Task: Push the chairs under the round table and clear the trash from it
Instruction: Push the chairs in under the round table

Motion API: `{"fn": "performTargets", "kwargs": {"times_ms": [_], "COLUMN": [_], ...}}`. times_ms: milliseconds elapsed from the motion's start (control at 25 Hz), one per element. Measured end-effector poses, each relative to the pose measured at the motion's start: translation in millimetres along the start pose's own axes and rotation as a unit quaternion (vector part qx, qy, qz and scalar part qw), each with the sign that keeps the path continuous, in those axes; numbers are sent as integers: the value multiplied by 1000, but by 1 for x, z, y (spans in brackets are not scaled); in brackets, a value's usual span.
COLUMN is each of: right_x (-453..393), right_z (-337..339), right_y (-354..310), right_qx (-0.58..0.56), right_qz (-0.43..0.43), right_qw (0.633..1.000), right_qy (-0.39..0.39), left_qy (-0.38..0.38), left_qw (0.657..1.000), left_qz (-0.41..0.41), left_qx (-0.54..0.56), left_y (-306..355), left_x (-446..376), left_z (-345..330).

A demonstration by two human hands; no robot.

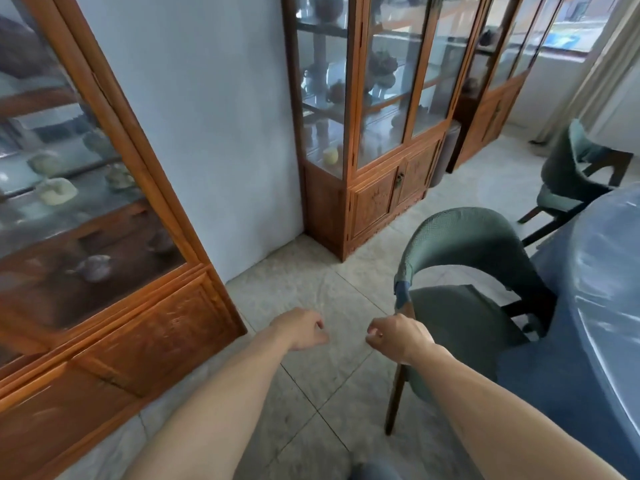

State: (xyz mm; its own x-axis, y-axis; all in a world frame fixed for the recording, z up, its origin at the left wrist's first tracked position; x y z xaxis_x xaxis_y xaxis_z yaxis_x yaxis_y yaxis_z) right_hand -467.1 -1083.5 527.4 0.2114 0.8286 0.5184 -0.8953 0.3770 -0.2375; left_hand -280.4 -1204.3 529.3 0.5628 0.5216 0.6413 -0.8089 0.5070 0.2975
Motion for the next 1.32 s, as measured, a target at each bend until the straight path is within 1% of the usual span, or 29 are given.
{"fn": "performTargets", "kwargs": {"times_ms": [120, 320, 440, 560, 680, 800, 1040, 1200, 1320], "right_x": [-51, -152, -205, -247, -275, -297, -327, -355, -366], "right_z": [21, 78, 123, 167, 196, 216, 242, 266, 279], "right_y": [9, 41, 67, 94, 122, 161, 240, 275, 292], "right_qx": [-5, -21, -24, -27, -38, -65, -118, -164, -187], "right_qz": [-2, -9, -17, -29, -44, -90, -212, -309, -385], "right_qw": [1000, 1000, 1000, 999, 997, 992, 965, 927, 894], "right_qy": [-11, -3, -5, 19, 44, 64, 102, 139, 133], "left_qy": [-13, -12, -9, -5, -16, -33, -83, -128, -162], "left_qw": [1000, 999, 998, 998, 995, 991, 968, 938, 909], "left_qz": [-8, -7, 2, -22, -42, -60, -153, -230, -281], "left_qx": [-9, -50, -59, -64, -92, -117, -182, -227, -260], "left_y": [-1, 11, 31, 60, 86, 111, 175, 224, 259], "left_x": [-48, -141, -192, -239, -280, -330, -431, -509, -553], "left_z": [27, 99, 153, 201, 236, 264, 313, 345, 364]}}
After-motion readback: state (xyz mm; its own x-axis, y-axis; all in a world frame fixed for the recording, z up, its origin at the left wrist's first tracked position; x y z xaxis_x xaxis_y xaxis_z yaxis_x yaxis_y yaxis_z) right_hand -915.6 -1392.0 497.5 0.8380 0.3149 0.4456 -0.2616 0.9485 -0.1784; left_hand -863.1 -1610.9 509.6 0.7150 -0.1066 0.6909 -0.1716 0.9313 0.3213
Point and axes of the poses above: each hand's wrist, its own x-axis away from the middle knuckle, its own z-axis out of the back of the hand, y = z × x, the point moved 1 cm from there along -x, towards the middle knuckle, and after that the axes turned 6 degrees about -y, right-handed, at the moved point
